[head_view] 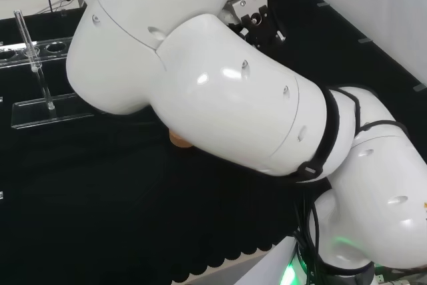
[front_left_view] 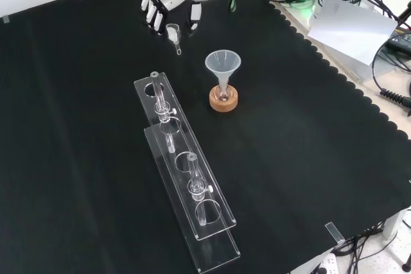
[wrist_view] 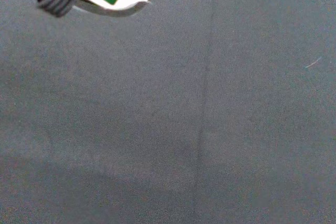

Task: Pour all the NaCl from the weighing funnel into the round-bottom flask.

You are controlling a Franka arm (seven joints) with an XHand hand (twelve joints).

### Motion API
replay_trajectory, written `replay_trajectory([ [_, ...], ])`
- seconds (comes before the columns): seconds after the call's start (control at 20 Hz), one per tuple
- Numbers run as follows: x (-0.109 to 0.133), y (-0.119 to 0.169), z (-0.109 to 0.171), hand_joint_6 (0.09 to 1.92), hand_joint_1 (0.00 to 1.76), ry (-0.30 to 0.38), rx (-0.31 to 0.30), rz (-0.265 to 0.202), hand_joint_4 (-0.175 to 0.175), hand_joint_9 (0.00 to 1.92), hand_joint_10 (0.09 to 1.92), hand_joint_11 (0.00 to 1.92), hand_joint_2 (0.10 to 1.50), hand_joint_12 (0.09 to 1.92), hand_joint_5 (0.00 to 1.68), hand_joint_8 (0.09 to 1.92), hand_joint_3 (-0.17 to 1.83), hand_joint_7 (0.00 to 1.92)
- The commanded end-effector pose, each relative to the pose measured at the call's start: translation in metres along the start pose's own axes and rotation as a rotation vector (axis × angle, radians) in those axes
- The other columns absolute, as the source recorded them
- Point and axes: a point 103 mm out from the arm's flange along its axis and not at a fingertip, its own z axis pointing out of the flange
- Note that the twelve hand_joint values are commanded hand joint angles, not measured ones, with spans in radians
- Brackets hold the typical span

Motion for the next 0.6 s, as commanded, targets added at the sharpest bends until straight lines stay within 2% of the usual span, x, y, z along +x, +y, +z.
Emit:
replay_trajectory([
  [0.05,0.002,-0.026,-0.014,1.06,1.08,-0.017,-0.006,0.016,0.175,1.06,0.4,0.76,0.65,1.14,1.1,0.64,0.84,0.74],
  [0.6,0.026,-0.077,-0.034,1.06,1.08,-0.112,0.006,0.04,0.175,1.06,0.4,0.76,0.65,1.14,1.1,0.64,0.85,0.74],
])
